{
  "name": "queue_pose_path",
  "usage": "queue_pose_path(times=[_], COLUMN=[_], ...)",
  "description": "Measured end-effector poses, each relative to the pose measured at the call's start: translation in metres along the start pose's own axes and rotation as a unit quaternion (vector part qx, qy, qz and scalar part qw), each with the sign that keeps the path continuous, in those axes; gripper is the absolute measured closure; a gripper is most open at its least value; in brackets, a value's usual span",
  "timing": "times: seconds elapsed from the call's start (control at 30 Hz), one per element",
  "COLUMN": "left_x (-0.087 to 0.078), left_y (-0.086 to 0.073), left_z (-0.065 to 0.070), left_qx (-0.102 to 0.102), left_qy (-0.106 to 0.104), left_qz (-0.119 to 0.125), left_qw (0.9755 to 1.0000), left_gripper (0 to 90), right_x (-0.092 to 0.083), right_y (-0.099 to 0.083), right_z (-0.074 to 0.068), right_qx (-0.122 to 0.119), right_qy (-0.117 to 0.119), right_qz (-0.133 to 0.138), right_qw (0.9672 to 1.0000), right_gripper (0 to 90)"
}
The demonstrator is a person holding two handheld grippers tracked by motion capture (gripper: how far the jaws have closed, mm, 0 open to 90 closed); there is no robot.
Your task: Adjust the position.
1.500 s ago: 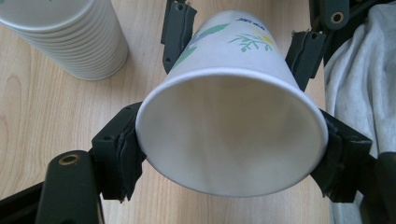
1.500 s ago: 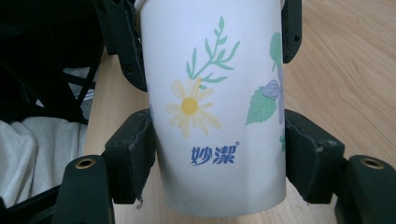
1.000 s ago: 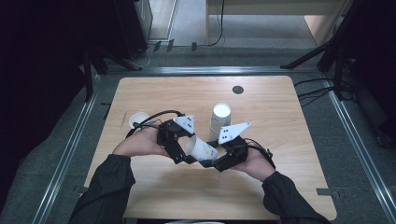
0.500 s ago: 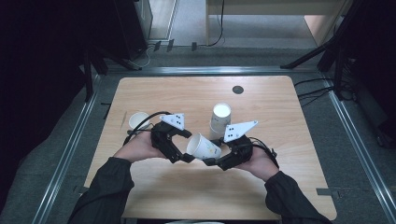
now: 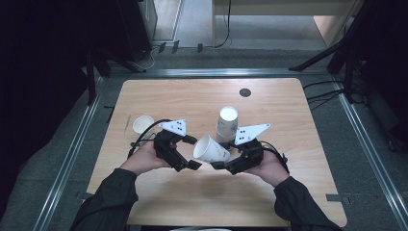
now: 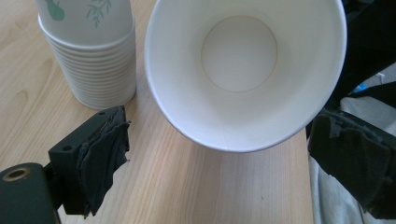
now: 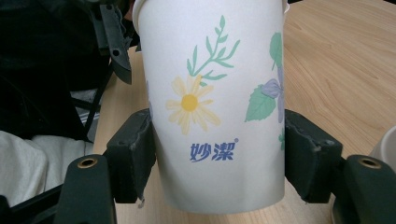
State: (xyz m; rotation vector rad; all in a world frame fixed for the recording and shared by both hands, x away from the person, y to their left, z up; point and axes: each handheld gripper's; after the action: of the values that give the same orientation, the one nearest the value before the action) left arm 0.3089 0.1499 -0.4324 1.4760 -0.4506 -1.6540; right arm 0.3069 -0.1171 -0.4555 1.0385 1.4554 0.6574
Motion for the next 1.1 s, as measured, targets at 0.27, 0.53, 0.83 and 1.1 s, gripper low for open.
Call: queue_pose_path(times=[0.27, 0.53, 0.83, 1.1], left_x=[0.0005, -0.0011, 0.0042, 0.0023], left_y=[-0.0039, -0.0024, -0.0006, 0.0007], left_z=[0.0048, 0.0019, 0.0027, 0.0011], left_qx=[-0.014, -0.035, -0.028, -0.037], left_qy=[-0.012, -0.019, -0.014, -0.020], left_qz=[0.026, 0.049, 0.063, 0.082], left_qw=[0.9995, 0.9980, 0.9975, 0.9957], left_gripper=[5.4, 6.7, 12.0, 13.4], right_x=[0.0011, 0.0025, 0.0025, 0.0055], right_y=[0.0000, -0.0007, -0.0011, -0.0007], right_z=[-0.0002, 0.0006, 0.0025, 0.0018], right_qx=[0.003, 0.005, 0.007, 0.007], right_qy=[0.007, 0.019, 0.020, 0.023], right_qz=[0.006, 0.006, 0.015, 0.014], right_qw=[0.9999, 0.9998, 0.9997, 0.9996], right_gripper=[33.0, 32.9, 32.9, 32.9])
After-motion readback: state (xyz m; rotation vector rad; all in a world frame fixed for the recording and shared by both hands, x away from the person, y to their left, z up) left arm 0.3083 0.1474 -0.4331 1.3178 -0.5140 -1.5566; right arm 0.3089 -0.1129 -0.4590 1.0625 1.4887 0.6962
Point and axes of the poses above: each handheld gripper's, and its own axes: x roughly forward along the jaws, y roughly out of its top, z roughly to its right, and after that the axes turned 1 degree about -x, right-handed
